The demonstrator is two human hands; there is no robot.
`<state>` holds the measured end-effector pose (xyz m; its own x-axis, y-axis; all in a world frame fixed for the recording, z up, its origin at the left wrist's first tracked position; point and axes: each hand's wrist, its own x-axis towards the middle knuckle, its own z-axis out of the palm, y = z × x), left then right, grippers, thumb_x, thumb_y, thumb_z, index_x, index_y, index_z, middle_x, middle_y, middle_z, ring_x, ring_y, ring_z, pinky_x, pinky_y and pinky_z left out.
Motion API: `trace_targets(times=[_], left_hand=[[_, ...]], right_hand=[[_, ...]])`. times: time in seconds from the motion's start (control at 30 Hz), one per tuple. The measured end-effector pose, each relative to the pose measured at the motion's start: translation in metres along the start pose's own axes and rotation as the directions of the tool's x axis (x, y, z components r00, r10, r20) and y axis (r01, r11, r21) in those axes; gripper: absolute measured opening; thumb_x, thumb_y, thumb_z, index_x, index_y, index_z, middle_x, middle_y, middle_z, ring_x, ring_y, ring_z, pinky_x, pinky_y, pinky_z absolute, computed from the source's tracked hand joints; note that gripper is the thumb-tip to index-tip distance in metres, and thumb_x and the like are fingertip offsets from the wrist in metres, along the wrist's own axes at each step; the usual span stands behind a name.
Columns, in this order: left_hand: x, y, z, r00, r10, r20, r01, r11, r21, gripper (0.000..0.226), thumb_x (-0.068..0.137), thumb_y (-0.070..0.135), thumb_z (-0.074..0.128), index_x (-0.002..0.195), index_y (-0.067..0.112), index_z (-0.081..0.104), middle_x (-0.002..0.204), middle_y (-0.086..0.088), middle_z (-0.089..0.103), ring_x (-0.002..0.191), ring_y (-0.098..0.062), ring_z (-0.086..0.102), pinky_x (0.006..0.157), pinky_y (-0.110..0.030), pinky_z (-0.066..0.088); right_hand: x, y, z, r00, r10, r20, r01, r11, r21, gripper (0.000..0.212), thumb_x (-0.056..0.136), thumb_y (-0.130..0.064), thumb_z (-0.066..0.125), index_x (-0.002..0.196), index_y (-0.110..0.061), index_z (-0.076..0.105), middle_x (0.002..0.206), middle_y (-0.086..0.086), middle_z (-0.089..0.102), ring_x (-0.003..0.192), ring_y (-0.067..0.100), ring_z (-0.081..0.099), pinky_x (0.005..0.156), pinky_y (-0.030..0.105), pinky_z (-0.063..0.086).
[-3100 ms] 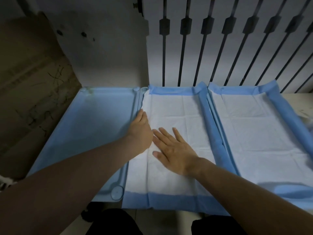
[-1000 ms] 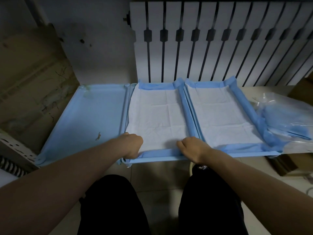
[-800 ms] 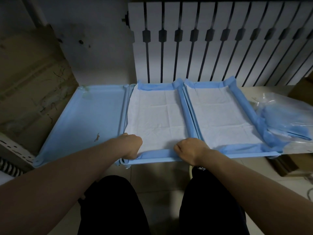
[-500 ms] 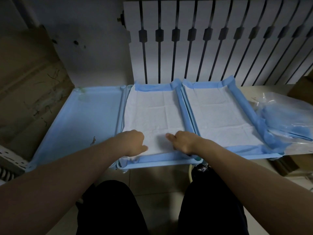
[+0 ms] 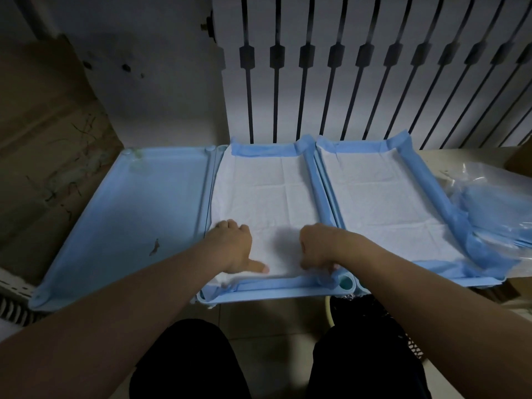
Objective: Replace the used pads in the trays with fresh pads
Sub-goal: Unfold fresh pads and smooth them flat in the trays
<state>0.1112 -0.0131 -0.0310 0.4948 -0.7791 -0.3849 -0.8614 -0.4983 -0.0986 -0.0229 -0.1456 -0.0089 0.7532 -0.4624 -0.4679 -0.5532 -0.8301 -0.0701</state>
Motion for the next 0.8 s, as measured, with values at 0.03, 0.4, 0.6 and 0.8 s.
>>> trace_targets(times=[0.03, 0.4, 0.6, 0.8], left_hand=[[0.003, 0.000, -0.003, 0.998, -0.011, -0.054, 0.009, 0.999, -0.041, 0.090, 0.080, 0.076, 0.045, 0.133, 0.004, 0.040, 0.135, -0.018, 0.044, 0.122, -0.034, 0.042, 0.100, -0.041, 0.037], [0.060, 0.015, 0.033, 0.974, -0.148, -0.173, 0.118, 0.978, -0.174, 0.078, 0.095, 0.062, 0.007, 0.151, 0.013, -0.018, 0.154, -0.019, -0.028, 0.143, -0.035, -0.027, 0.117, -0.051, -0.014], [0.058, 0.012, 0.032, 0.975, -0.124, -0.183, 0.097, 0.984, -0.148, 0.077, 0.094, 0.064, 0.006, 0.152, 0.017, -0.016, 0.155, -0.018, -0.026, 0.143, -0.036, -0.026, 0.117, -0.052, -0.011], [0.062, 0.006, 0.019, 0.916, -0.159, -0.368, 0.122, 0.985, -0.120, 0.050, 0.097, 0.049, 0.025, 0.137, 0.019, 0.034, 0.144, -0.015, 0.031, 0.132, -0.034, 0.027, 0.109, -0.046, 0.023]], right_hand=[[0.005, -0.002, -0.003, 0.997, 0.011, -0.070, -0.009, 1.000, 0.025, 0.016, 0.084, -0.015, 0.061, 0.077, -0.011, 0.048, 0.077, 0.005, 0.057, 0.065, 0.020, 0.058, 0.062, 0.029, 0.049], [0.069, -0.001, 0.033, 0.960, 0.080, -0.269, 0.020, 0.937, 0.350, 0.076, 0.101, -0.042, 0.037, 0.154, -0.006, -0.003, 0.161, 0.011, -0.012, 0.148, 0.026, -0.015, 0.121, 0.040, -0.006], [0.086, -0.011, 0.025, 0.939, 0.125, -0.320, -0.054, 0.974, 0.222, 0.080, 0.099, -0.047, 0.032, 0.152, -0.008, -0.012, 0.159, 0.013, -0.020, 0.147, 0.031, -0.018, 0.121, 0.046, -0.003], [0.113, -0.001, 0.021, 0.944, -0.035, -0.329, 0.052, 0.998, 0.042, 0.061, 0.102, -0.045, 0.009, 0.154, -0.020, -0.011, 0.160, 0.002, -0.020, 0.146, 0.021, -0.023, 0.119, 0.046, -0.011]])
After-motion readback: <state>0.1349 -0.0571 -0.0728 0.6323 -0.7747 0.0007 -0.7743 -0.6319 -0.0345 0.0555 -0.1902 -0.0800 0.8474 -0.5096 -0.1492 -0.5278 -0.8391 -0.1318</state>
